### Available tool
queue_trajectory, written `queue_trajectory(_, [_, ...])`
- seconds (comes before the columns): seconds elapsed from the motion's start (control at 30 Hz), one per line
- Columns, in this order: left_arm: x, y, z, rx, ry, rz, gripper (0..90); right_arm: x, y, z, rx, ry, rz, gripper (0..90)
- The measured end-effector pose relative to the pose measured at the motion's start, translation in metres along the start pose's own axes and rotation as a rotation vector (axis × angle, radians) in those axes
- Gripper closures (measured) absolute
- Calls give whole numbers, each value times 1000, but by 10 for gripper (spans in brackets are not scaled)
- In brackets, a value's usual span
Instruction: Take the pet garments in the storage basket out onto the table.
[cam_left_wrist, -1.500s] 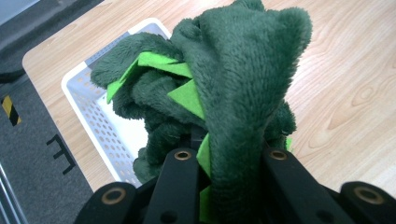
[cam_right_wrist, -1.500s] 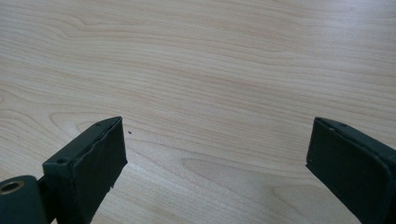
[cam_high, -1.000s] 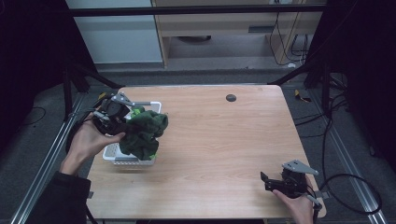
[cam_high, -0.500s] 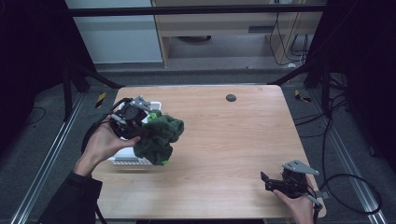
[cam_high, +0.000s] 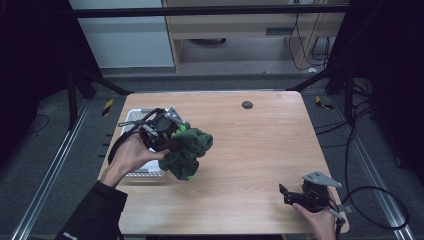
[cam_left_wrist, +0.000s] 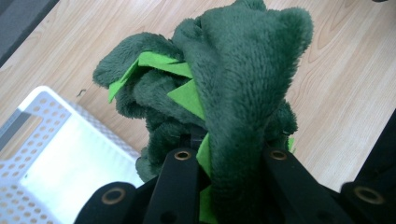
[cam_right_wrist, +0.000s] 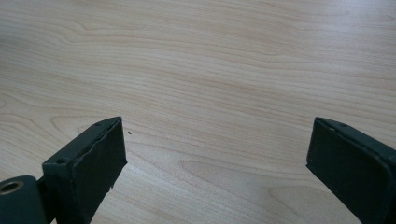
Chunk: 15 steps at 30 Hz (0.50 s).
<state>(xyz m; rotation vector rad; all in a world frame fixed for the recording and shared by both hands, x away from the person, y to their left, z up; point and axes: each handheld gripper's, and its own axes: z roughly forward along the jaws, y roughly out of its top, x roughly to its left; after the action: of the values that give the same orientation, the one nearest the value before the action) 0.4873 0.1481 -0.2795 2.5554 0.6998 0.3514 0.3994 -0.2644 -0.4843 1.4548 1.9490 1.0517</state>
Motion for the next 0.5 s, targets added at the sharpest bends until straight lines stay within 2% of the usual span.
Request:
queue_trajectory(0.3, [-11,16,14,-6,-20,39,817,0,0,0,-5,-8,-8,46])
queue_trajectory(0.5, [-15,24,24,-4,-35,49,817,-1,0,0,-7,-9,-10,45])
